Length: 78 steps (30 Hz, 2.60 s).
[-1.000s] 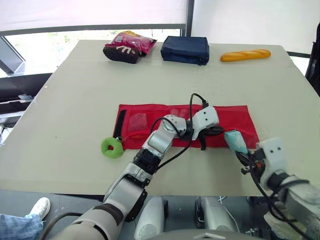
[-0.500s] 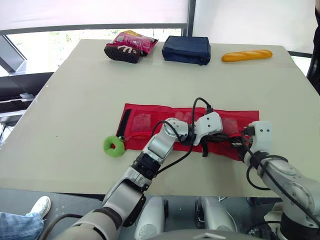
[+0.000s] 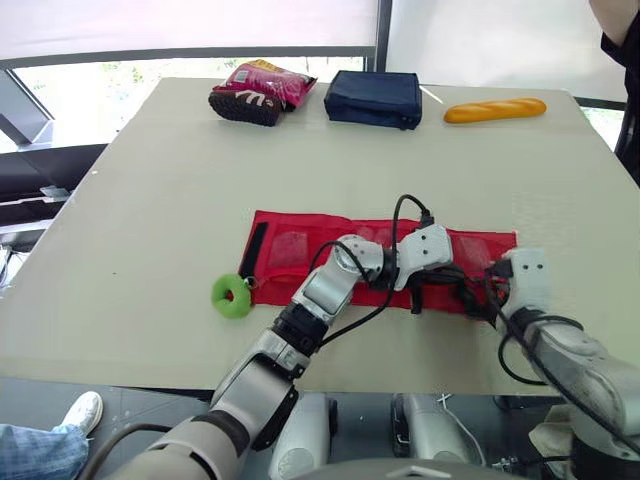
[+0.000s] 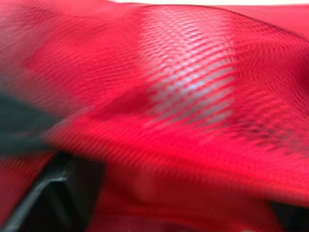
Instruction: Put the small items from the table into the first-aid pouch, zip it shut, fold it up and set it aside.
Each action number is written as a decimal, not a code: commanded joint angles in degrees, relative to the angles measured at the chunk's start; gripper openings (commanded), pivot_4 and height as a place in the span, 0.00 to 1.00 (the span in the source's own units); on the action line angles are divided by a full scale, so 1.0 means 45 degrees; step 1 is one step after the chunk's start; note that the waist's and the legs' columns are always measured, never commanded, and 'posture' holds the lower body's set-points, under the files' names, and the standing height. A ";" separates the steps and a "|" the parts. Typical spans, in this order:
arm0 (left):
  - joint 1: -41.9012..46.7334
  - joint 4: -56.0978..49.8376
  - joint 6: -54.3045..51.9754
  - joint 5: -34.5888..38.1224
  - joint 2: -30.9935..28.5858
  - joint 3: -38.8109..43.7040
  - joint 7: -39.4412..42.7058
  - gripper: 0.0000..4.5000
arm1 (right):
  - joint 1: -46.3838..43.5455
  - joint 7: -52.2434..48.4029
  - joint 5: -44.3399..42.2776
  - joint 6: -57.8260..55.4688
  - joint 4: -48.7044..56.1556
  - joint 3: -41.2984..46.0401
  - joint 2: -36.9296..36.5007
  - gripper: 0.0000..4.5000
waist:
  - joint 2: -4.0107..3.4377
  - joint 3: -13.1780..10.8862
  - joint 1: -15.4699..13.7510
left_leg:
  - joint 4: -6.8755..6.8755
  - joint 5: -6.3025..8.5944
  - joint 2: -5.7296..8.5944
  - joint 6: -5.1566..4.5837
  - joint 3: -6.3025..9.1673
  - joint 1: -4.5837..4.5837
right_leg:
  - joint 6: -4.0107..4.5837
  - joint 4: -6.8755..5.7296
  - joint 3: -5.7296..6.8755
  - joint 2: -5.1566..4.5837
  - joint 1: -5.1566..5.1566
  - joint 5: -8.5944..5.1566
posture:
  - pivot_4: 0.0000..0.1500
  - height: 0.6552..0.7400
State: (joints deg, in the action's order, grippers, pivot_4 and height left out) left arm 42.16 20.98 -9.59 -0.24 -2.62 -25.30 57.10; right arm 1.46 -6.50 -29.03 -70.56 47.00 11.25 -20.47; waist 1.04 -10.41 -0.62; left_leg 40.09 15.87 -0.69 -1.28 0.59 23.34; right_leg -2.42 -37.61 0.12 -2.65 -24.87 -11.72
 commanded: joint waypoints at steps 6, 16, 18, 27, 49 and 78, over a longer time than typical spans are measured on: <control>0.0609 0.0714 0.0639 0.0009 0.0483 0.0241 -0.0552 0.00 | 0.1882 -0.3526 -0.1991 0.2145 0.1877 0.1146 -0.1456 0.97 | 0.0001 -0.0001 0.0058 | 0.0001 -0.0001 -0.0005 -0.0002 0.0006 -0.0001 | -0.0002 0.0000 0.0003 0.0005 0.0000 -0.0001 | 1.00 0.69; 0.0363 0.0256 0.0494 0.0191 0.0394 0.0278 -0.0414 0.00 | 0.3640 -0.1998 -0.1620 0.3088 -0.0358 0.4594 -0.0711 0.97 | 0.0002 -0.0001 -0.0034 | 0.0017 -0.0001 0.0002 -0.0002 0.0004 0.0013 | -0.0016 0.0005 -0.0002 -0.0001 0.0001 -0.0007 | 1.00 0.69; 0.0282 0.0176 0.0515 0.0211 0.0368 0.0228 -0.0331 0.00 | 0.3564 -0.1809 -0.1660 0.3129 -0.0888 0.4372 -0.0451 0.97 | -0.0001 0.0000 0.0007 | 0.0016 -0.0001 0.0002 -0.0002 0.0000 0.0016 | -0.0014 0.0005 -0.0004 -0.0001 -0.0004 -0.0008 | 1.00 0.69; 0.0288 -0.0684 -0.0751 0.0904 0.0073 0.0708 0.0094 0.23 | 0.2564 -0.1359 -0.2556 0.3054 -0.1904 0.4219 0.0488 0.99 | -0.0018 0.0005 0.0017 | 0.0018 -0.0001 -0.0009 -0.0002 -0.0001 0.0013 | -0.0001 -0.0005 -0.0008 0.0011 -0.0007 -0.0015 | 1.00 0.69; 0.0333 -0.5886 -0.4195 0.6481 -0.7680 0.4022 0.6577 1.00 | 0.3171 -0.1636 -0.3378 0.3689 -0.3922 0.6748 -0.0955 0.01 | -0.0036 0.0003 0.0186 | 0.0017 -0.0001 0.0004 -0.0002 0.0017 0.0043 | 0.0000 0.0004 -0.0029 0.0012 -0.0020 -0.0015 | 1.00 0.69; -0.3040 -0.7949 -0.5700 0.5963 -0.8322 0.4824 0.0929 1.00 | 0.7216 -0.9248 -0.0595 1.1401 -0.5267 0.9319 -0.4594 0.99 | -0.0036 -0.0008 0.0280 | 0.0004 -0.0001 -0.0075 -0.0002 -0.0058 -0.0088 | 0.0026 -0.0008 -0.0275 0.0159 0.0046 -0.0048 | 1.00 0.69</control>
State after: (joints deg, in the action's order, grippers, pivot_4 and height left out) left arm 28.48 -14.01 -34.88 27.45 -40.82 -3.52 64.26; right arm 33.47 -44.46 -29.87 -22.87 19.86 50.14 -41.08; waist 0.88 -10.44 0.64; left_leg 40.11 15.87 -1.02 -1.28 0.34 22.90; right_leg -2.31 -37.66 -1.16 -1.94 -24.65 -11.94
